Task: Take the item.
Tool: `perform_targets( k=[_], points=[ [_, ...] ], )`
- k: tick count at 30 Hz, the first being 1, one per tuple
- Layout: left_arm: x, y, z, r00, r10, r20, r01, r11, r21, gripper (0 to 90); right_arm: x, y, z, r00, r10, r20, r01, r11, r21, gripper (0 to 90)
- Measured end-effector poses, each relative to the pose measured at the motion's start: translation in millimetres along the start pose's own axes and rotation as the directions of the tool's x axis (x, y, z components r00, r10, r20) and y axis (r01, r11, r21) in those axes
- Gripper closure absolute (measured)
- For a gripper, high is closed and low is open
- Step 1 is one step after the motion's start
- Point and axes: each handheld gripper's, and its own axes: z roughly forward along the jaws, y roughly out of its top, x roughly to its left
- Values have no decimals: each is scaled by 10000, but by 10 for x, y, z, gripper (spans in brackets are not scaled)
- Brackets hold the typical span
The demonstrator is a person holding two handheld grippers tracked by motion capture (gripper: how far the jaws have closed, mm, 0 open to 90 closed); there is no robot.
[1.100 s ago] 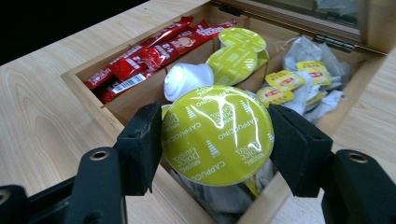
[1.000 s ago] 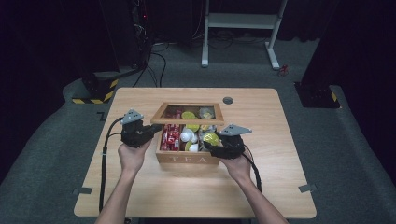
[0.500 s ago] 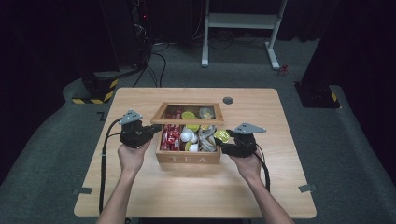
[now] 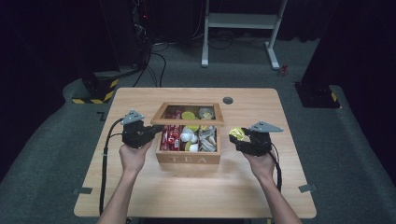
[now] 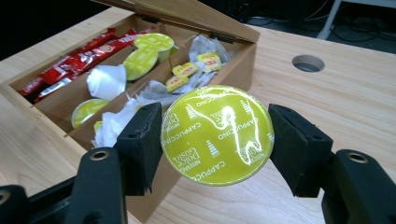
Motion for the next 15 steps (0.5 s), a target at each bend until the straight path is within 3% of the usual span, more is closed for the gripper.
perform_targets(
  k=[15],
  points=[
    [-8, -6, -1, 10000, 51, -6, -51, 10000, 68, 897, -270, -137, -76, 9959, 679, 590, -694, 9973, 234, 383]
  ],
)
